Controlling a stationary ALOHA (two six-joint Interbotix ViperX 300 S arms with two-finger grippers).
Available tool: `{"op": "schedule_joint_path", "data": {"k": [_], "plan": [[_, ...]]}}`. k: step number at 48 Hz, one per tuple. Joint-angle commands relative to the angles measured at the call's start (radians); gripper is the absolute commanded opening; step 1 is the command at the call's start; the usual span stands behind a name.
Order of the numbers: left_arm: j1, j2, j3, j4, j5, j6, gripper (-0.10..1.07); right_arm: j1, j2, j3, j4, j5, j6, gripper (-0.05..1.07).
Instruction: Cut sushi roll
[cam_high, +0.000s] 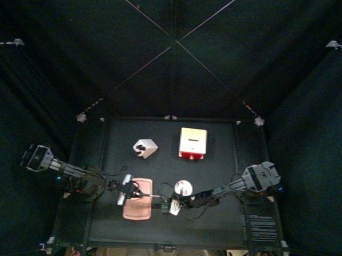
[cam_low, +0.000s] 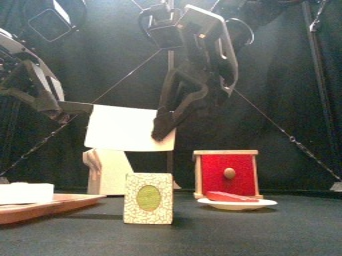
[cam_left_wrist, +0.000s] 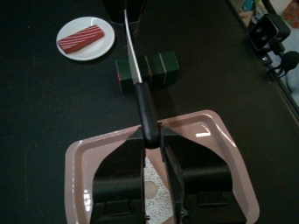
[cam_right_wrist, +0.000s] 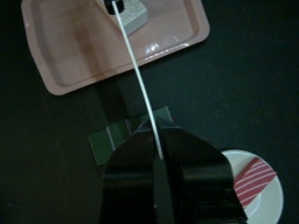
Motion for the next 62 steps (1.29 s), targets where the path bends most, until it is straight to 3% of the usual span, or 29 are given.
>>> {"op": "schedule_joint_path", "data": {"k": [1,33,62], "plan": [[-0.017,-0.009,-0.009,0.000,-0.009,0.002,0.43,-0.005,-0.018,-0.003,0.008,0.018,0.005,0.28],[-0.015,-0.014,0.020,0.000,-0.023,0.002,0.44,0.000,0.005,0.006,0.046,0.018,-0.002,0.28],[-0.017,0.058,0.011,0.000,-0.067,0.005,0.44,0.011,0.014,0.041,0.121,0.018,-0.002,0.28]]}}
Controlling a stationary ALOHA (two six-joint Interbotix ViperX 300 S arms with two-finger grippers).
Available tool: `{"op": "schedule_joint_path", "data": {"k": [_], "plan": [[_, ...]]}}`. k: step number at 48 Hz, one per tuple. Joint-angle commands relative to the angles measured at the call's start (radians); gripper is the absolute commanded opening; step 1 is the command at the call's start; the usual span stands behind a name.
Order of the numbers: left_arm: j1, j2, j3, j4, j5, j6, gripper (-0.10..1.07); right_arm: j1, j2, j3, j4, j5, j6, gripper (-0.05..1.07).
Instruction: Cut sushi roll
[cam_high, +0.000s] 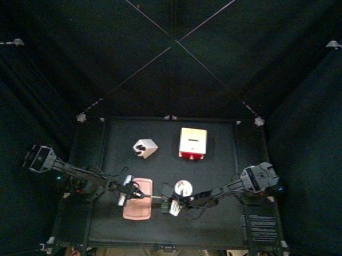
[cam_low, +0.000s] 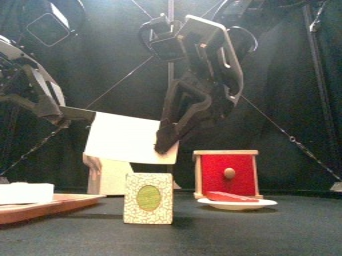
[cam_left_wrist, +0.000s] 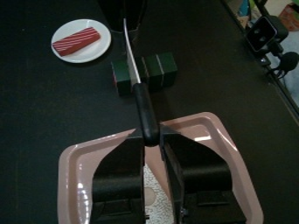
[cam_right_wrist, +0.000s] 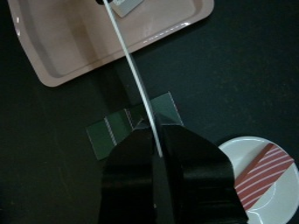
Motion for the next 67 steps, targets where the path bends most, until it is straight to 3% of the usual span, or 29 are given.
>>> {"op": "schedule_joint_path", "data": {"k": [1,27,67], "plan": [[-0.018,-0.002,0.000,0.003,0.003,0.002,0.44,0.003,-0.014,0.029,0.018,0.020,0.000,0.28],[-0.026,0.060,-0.026,0.005,0.002,0.003,0.44,0.005,-0.017,0.057,0.060,0.031,0.002,0.27],[-0.026,0.084,-0.029,0.003,0.003,0.003,0.44,0.015,-0.018,0.075,0.064,0.032,0.012,0.27]]}}
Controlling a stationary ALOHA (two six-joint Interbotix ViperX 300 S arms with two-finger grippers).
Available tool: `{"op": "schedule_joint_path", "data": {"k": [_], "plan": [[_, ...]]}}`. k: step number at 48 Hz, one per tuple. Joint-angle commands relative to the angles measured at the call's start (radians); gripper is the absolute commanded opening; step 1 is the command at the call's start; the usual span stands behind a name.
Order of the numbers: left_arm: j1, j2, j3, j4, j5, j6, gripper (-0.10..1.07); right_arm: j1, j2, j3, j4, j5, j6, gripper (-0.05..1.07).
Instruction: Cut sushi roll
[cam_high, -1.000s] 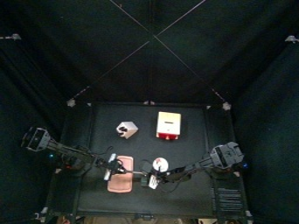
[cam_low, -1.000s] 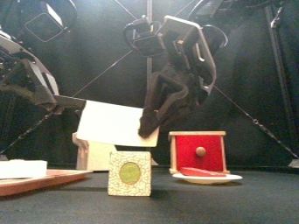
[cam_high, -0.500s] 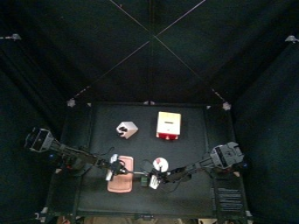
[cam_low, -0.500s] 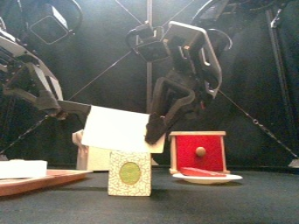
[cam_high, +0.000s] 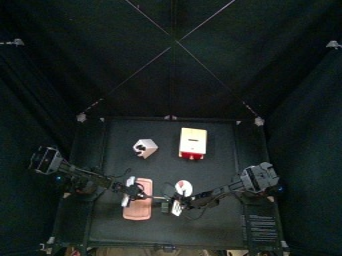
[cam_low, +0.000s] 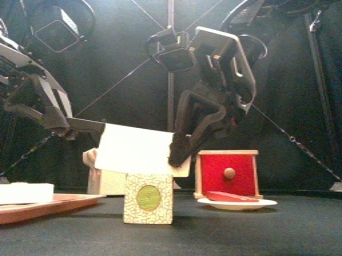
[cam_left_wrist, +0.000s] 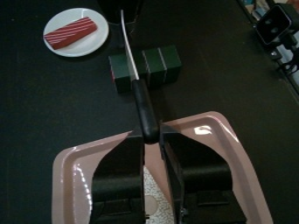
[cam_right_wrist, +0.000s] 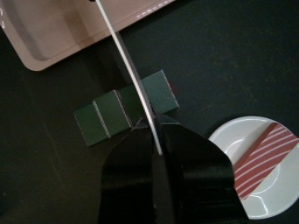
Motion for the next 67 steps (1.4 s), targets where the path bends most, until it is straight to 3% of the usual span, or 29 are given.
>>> {"op": "schedule_joint_path", "data": {"k": [1,22,67], "plan": [[-0.025,-0.003,0.008,0.005,0.005,0.005,0.44,0.002,-0.017,0.037,0.025,0.032,0.012,0.27],[-0.021,-0.002,0.008,0.005,0.006,0.005,0.44,0.003,-0.028,0.018,0.014,0.087,0.012,0.27],[-0.025,-0.002,0.011,0.005,0.011,0.003,0.44,0.034,-0.020,0.018,0.023,0.069,0.011,0.27]]}}
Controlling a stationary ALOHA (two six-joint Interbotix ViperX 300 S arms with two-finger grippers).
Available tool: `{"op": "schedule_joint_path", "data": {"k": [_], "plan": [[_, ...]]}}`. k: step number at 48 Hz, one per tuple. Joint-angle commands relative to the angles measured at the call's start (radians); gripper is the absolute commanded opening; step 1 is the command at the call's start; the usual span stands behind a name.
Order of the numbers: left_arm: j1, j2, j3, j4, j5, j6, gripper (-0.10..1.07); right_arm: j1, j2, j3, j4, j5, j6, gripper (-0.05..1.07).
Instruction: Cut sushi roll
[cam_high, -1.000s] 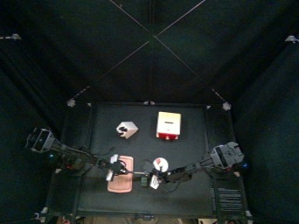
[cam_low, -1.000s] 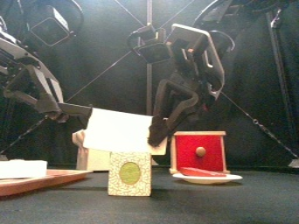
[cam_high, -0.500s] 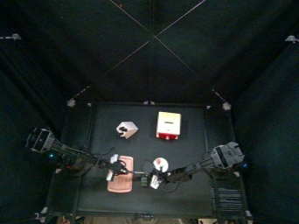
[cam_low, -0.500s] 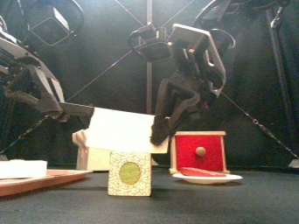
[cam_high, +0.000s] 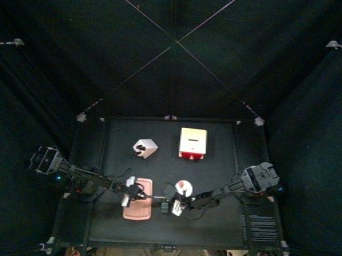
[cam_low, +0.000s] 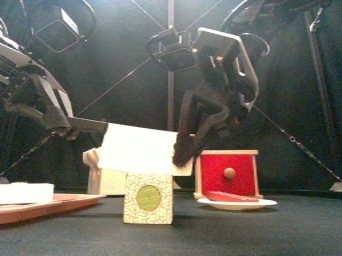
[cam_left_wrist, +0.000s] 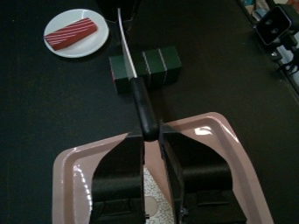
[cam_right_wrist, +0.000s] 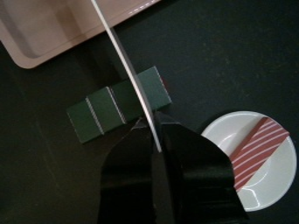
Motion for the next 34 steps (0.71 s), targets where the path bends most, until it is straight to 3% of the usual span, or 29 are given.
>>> {"op": "schedule_joint_path", "data": {"k": [1,34], "plan": [[-0.025,-0.003,0.011,0.005,0.009,0.003,0.44,0.008,-0.015,0.017,0.020,0.025,0.009,0.27],[-0.026,0.000,0.015,0.005,0.011,0.003,0.44,0.012,-0.006,0.015,0.041,0.009,-0.002,0.27]]}}
